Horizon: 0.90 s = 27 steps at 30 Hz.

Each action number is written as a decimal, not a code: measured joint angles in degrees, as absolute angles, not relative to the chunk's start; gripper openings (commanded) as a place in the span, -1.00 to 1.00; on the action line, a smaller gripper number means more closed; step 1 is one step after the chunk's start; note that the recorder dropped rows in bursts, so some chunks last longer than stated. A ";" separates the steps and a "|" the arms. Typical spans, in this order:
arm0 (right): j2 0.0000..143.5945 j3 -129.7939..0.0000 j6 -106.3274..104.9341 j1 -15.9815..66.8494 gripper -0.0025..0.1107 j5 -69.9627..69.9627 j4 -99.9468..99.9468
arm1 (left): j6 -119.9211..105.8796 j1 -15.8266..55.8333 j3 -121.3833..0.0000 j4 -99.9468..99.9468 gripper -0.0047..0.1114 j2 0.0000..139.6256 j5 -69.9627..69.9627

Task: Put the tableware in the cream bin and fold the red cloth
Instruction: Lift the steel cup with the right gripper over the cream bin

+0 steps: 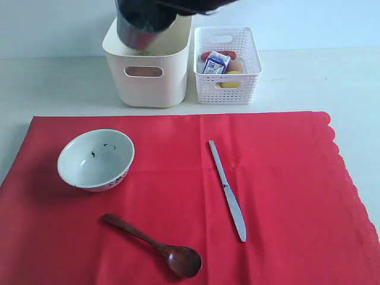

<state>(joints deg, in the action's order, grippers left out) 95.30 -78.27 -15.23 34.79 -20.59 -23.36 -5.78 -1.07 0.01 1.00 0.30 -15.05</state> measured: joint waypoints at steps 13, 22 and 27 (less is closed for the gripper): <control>110.86 -88.87 -15.14 31.04 -0.96 -8.05 -27.90 | -5.78 -1.07 0.01 1.00 -0.87 0.30 -15.05; 117.11 -89.47 -15.00 31.04 -0.93 -2.70 -28.27 | -5.78 -1.07 0.01 1.00 -0.87 0.30 -15.05; 117.39 -89.47 -15.00 31.04 -0.70 -2.41 -28.27 | -5.78 -1.07 0.01 1.00 -0.87 0.30 -15.05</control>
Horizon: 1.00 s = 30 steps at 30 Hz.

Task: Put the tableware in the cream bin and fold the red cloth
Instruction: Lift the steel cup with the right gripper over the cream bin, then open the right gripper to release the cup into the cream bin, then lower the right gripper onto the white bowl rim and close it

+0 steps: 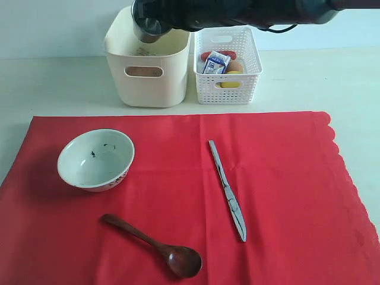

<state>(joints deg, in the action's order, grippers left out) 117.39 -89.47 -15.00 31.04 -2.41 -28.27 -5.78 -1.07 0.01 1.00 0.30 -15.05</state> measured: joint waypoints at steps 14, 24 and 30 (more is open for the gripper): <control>117.61 -89.47 -14.87 31.04 0.16 -3.67 -28.48 | -5.78 -1.07 0.01 1.00 -0.87 0.30 -15.05; 110.12 -89.47 -14.87 31.00 0.16 -18.92 -28.48 | -5.78 -1.07 0.01 1.00 -0.87 0.30 -15.05; 105.41 -89.89 -15.71 31.00 -0.02 -27.75 -28.48 | -5.78 -1.07 0.01 1.00 -0.87 0.30 -15.05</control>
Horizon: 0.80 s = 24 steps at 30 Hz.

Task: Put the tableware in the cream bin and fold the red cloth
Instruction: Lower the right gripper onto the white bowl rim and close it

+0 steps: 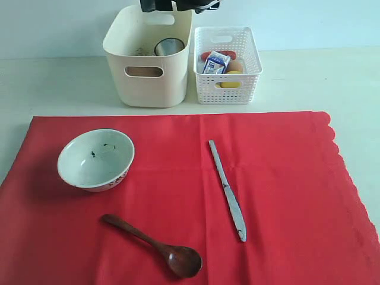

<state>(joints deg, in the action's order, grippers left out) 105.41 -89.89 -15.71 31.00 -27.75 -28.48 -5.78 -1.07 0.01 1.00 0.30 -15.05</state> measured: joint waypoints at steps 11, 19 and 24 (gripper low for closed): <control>111.63 -89.89 -17.84 39.75 -0.44 -44.60 -28.26 | -5.78 -1.07 0.01 1.00 -0.87 0.30 -15.05; 120.04 -89.89 -7.77 44.55 0.08 -34.56 -20.67 | -5.78 -1.07 0.01 1.00 -0.87 0.30 -15.05; 122.82 -89.89 -7.68 44.55 0.08 -34.06 -18.26 | -5.78 -1.07 0.01 1.00 -0.87 0.30 -15.05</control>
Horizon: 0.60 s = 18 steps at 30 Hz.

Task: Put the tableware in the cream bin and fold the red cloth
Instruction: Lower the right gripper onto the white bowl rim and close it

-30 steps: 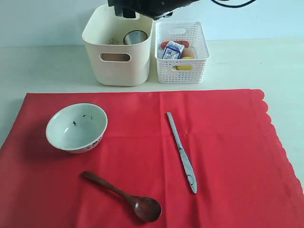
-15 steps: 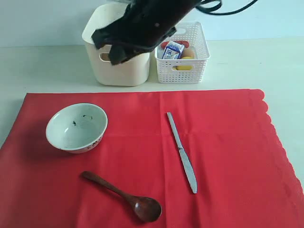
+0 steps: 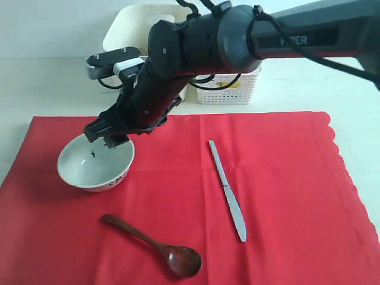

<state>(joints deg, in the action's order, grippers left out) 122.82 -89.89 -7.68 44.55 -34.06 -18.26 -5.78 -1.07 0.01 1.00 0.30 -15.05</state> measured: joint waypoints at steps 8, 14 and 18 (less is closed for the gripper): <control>126.67 -89.89 -7.68 44.55 -0.03 -33.87 -18.26 | -5.78 -1.07 0.01 1.00 -0.87 0.30 -15.05; 127.04 -89.89 -7.68 44.55 -0.38 -33.87 -18.26 | -5.78 -1.07 0.01 1.00 -0.87 0.30 -15.05; 127.04 -89.89 -7.68 44.55 -0.64 -33.87 -18.45 | -5.78 -1.07 0.01 1.00 -0.87 0.30 -15.05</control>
